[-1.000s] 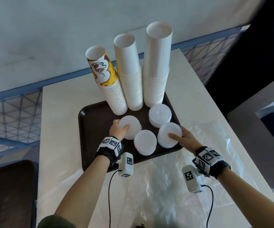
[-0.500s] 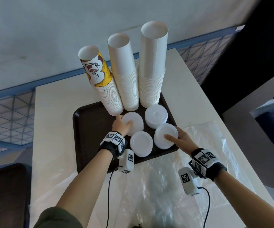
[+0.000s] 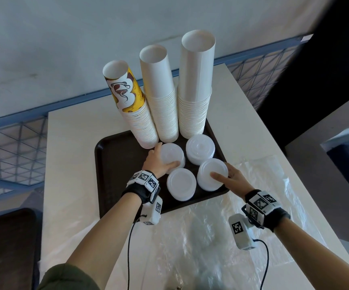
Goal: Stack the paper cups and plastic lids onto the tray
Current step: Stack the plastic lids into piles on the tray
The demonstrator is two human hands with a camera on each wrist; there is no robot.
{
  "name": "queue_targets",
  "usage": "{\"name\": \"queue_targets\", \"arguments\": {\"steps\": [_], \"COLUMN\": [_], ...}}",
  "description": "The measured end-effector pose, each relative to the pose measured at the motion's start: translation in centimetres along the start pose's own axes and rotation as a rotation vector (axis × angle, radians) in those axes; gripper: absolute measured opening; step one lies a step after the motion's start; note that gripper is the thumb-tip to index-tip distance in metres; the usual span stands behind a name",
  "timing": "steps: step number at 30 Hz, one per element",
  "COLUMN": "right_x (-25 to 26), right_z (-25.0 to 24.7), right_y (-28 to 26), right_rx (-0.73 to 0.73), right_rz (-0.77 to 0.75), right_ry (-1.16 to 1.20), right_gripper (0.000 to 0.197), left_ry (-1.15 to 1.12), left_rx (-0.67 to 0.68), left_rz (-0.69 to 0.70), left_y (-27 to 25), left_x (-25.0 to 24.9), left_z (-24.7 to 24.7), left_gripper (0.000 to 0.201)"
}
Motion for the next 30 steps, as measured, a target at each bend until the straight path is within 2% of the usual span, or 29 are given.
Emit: {"name": "queue_targets", "arguments": {"steps": [8,21,26,30], "right_x": [0.0,0.1,0.7,1.5], "right_z": [0.0,-0.2,-0.2,-1.1], "right_y": [0.1,0.2,0.2,-0.3], "right_rx": [0.002,0.031,0.043,0.03], "right_rz": [0.001,0.027,0.039,0.058], "right_ry": [-0.009,-0.035,-0.04,-0.107], "right_gripper": [0.046,0.049,0.047,0.071], "left_ry": [0.054,0.081,0.043,-0.031], "left_rx": [-0.003,0.009,0.016,-0.032], "left_rz": [-0.003,-0.059,-0.042,-0.006], "left_y": [-0.4,-0.5,-0.9,-2.5], "left_x": [-0.5,-0.6,-0.9,-1.8], "left_z": [0.1,0.3,-0.2,-2.3], "left_gripper": [0.095,0.1,0.104,0.095]}}
Point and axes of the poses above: each hand's wrist, its own y-axis towards the middle knuckle, its own z-axis out of the palm, x = y × z, the point moved 4 cm from there along y, towards the middle knuckle, and after that the axes turned 12 degrees about -z, right-handed, at the moved point
